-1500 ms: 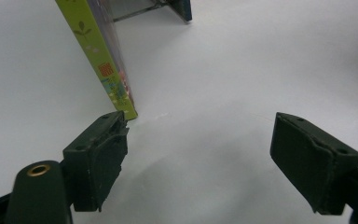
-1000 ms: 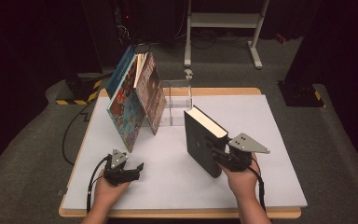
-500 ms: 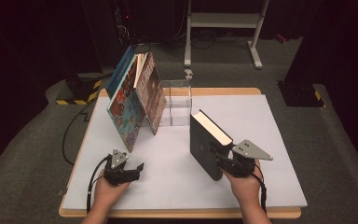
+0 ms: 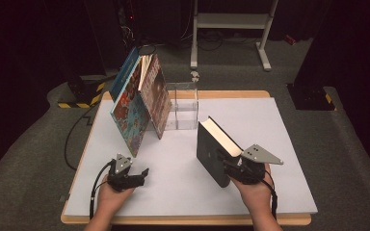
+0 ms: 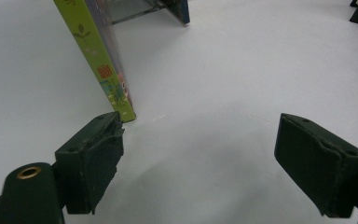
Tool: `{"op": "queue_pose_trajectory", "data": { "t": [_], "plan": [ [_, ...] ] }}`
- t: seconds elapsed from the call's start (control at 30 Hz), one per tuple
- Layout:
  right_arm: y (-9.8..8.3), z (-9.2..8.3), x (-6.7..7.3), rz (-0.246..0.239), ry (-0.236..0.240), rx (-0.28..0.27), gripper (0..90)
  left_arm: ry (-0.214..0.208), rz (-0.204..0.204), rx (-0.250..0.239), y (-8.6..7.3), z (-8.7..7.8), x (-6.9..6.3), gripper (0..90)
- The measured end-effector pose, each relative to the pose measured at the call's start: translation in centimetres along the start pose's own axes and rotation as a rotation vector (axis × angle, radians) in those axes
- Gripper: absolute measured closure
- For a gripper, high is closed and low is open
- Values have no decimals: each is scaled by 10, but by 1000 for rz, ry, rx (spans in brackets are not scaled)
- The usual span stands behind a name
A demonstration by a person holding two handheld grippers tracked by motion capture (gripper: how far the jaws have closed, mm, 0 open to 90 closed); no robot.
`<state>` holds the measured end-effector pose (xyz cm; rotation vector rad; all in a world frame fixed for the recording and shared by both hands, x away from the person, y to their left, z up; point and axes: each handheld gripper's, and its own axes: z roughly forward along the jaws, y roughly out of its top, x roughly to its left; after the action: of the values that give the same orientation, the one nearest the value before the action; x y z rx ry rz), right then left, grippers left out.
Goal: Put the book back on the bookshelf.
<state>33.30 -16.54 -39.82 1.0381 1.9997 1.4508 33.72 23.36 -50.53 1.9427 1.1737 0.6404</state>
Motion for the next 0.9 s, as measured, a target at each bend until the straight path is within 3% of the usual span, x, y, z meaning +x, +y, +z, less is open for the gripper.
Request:
{"op": "queue_pose_trajectory", "data": {
  "t": [0.17, 0.33, 0.4, 0.5, 0.6, 0.67, 0.9],
  "plan": [
    [9, 3, 3, -47, -19, 26, 517, 0, -3, -1, 0, 0, 0, 158],
    [18, 5, 4, -59, -21, 79, 537, -3, -10, 6, 0, 1, 1, 158],
    [24, 9, 9, -77, -31, 85, 539, -5, -14, 7, 0, 1, 1, 159],
    [34, 16, 12, -65, -24, 82, 540, -6, -15, 4, 0, 1, 1, 158],
    [44, 27, 13, -33, -16, 65, 540, -6, -15, 2, 0, 0, 1, 158],
    [52, 36, 17, -45, -44, 48, 540, -12, -18, 0, 0, 0, 2, 158],
    [71, 82, 19, -14, -116, 15, 540, -22, -14, -3, 0, 0, 2, 158]
  ]
}}
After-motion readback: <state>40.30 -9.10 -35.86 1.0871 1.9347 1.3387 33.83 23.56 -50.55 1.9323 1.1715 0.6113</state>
